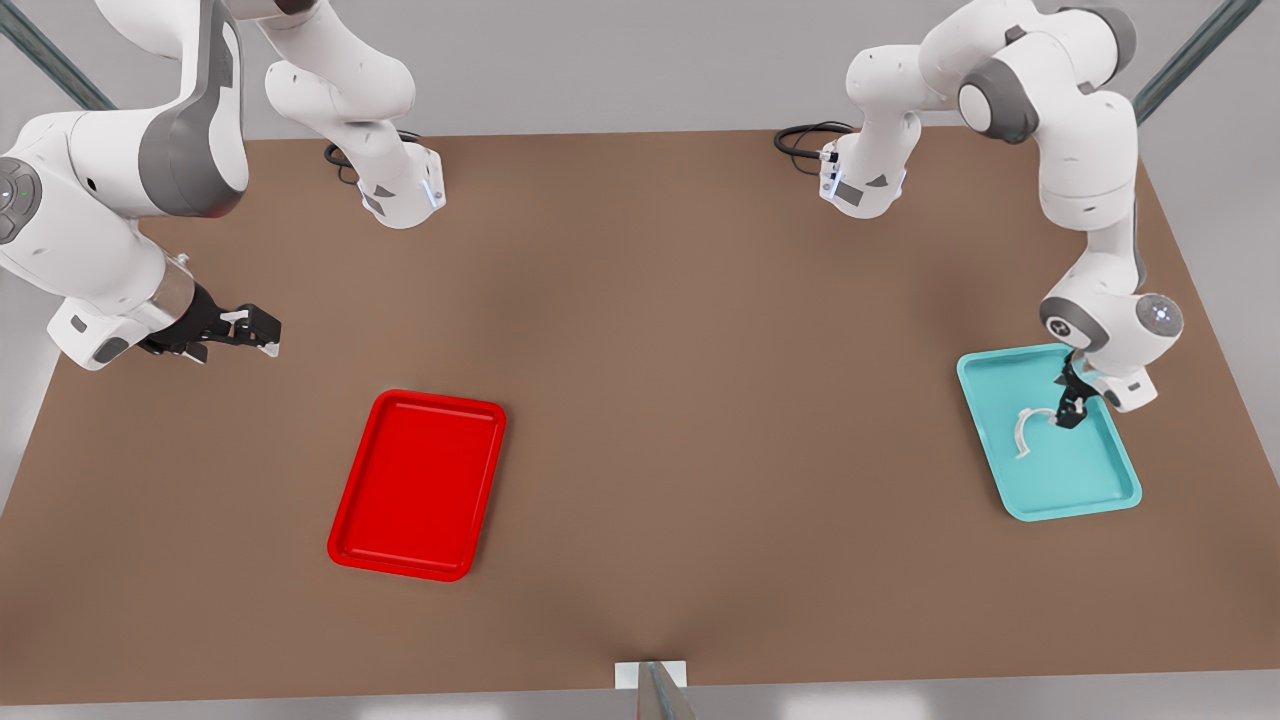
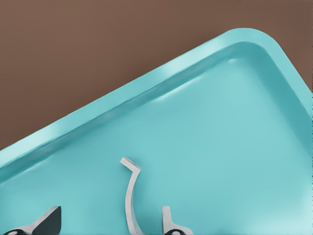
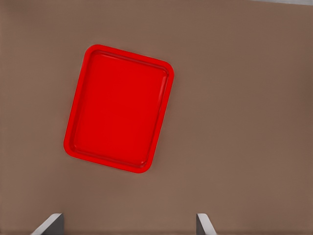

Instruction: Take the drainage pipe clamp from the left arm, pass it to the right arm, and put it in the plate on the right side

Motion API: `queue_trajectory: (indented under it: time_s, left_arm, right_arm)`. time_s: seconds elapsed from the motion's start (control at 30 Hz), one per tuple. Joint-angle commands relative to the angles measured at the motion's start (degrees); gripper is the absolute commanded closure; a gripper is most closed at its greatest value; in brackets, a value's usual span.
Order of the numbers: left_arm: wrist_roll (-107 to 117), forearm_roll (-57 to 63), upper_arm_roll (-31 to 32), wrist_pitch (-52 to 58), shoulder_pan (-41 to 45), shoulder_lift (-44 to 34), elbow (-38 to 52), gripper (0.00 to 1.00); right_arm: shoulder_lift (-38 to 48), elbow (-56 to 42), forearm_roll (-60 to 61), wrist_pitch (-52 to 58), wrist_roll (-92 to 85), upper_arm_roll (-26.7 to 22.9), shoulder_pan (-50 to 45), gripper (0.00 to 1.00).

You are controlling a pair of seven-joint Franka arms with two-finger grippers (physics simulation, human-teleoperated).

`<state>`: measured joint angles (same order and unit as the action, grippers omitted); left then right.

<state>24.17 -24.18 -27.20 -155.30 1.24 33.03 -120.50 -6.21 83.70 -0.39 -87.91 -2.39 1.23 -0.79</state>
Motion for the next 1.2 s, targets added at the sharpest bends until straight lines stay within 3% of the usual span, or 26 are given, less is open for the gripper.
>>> queue_trajectory:
  time_s: [0.0, 0.03, 0.13, 0.23, 0.33, 0.47, 0.57, 0.77, 1.0, 1.17]
  left_arm:
    - [4.8, 0.0, 0.2, -1.0, -0.3, 0.6, 0.5, 0.0]
    - [4.8, -0.1, 0.2, -1.0, -0.4, 0.8, 0.8, 0.01]
    - [4.8, -1.1, 0.7, -1.0, -0.4, 1.4, 1.0, 0.22]
    - [4.9, -1.2, 0.7, -1.0, -0.8, 2.2, 1.8, 0.26]
    - [5.2, -1.3, 1.4, -1.0, -1.2, 2.7, 2.3, 0.37]
    - [5.1, -2.5, 1.5, -1.0, -1.2, 3.0, 2.5, 0.67]
    - [4.7, -2.4, 1.5, -1.0, -1.2, 3.2, 2.6, 0.79]
    - [4.4, -1.9, 1.7, 0.0, -1.2, 2.7, 3.8, 0.79]
    - [-1.3, -1.8, 1.4, 14.1, -0.8, 2.4, 10.7, 0.79]
    - [-2.0, -1.8, 1.5, 21.4, 5.2, 2.4, 18.3, 0.79]
  right_arm:
    - [0.1, 0.0, 0.0, 0.0, -0.2, 0.0, 0.0, 0.0]
    - [0.1, 0.0, 0.0, 0.0, -0.2, 0.0, 0.0, 0.0]
    - [0.1, 0.0, 0.1, 0.0, -0.2, 0.0, 0.0, 0.0]
    - [0.0, 0.0, 0.1, -0.1, -0.2, 0.0, 0.0, 0.0]
    - [0.1, 0.0, 0.1, 0.0, -0.2, 0.0, 0.0, 0.0]
    - [0.1, 0.0, 0.1, 0.0, -0.2, 0.0, 0.0, 0.0]
    - [0.1, 0.0, 0.1, 0.0, -0.2, 0.0, 0.0, 0.0]
    - [0.1, 0.0, 0.1, 0.0, -0.2, 0.0, 0.0, 0.0]
    - [0.1, 0.0, 0.1, -0.1, -0.2, 0.0, 0.0, 0.0]
    - [0.1, 0.0, 0.0, 0.0, 0.2, 0.2, -0.4, 0.0]
